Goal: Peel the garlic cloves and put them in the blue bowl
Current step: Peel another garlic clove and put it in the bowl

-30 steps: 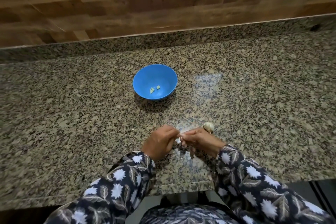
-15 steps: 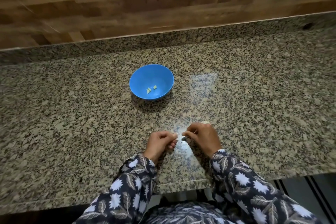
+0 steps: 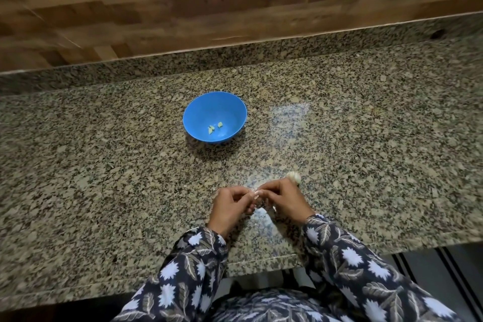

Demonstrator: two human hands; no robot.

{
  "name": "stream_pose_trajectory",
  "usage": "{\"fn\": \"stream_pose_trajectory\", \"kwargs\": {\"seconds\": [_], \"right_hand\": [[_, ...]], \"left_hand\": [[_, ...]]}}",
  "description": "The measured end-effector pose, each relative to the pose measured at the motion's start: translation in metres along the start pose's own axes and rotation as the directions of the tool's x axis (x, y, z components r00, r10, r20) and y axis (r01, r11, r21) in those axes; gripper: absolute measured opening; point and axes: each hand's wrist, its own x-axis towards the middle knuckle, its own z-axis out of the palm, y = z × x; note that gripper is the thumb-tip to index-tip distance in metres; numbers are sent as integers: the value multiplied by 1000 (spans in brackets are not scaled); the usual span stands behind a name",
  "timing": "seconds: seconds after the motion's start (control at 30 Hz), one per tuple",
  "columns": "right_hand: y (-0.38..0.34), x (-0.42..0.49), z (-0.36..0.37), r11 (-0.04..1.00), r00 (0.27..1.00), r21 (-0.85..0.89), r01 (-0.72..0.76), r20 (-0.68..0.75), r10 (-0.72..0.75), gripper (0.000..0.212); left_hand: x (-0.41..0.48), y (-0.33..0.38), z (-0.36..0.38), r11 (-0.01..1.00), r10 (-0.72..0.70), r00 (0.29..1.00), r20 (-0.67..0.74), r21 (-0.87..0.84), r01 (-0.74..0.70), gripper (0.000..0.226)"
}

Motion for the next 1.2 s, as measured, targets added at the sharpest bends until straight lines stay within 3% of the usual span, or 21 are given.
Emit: {"fn": "stream_pose_trajectory", "kwargs": {"seconds": [0.1,0.23,0.33,0.5,0.73,1.0,1.2], "right_hand": [[0,0,1,993,1000,-117,-4,-19,2,15],[-1,-1,1,996,1000,-86,12,-18,-14,14],[0,-1,2,1000,1000,-18,8,-8,-8,10],[-3,-2,4,985,1000,175,2,20,-6,22],[-9,1,-3,996,997,-87,-4,76,11,17],[-10,-3,-6,994,999,103,-33,36,29,8],[-10,-1,-8,999,998,-22,40,-39,-41,19]], "left_hand": [[0,-2,-1,993,42,999,-31,114,-38,9],[-3,0,-2,973,106,991,-76,215,-87,10],[-2,7,-3,963,174,978,-114,227,-145,10],[1,10,-3,943,187,979,-85,293,-155,8],[-1,10,0,872,259,966,16,426,-241,13],[-3,10,-1,851,296,955,27,446,-276,20],[-4,20,0,876,282,959,-25,414,-247,12]]}}
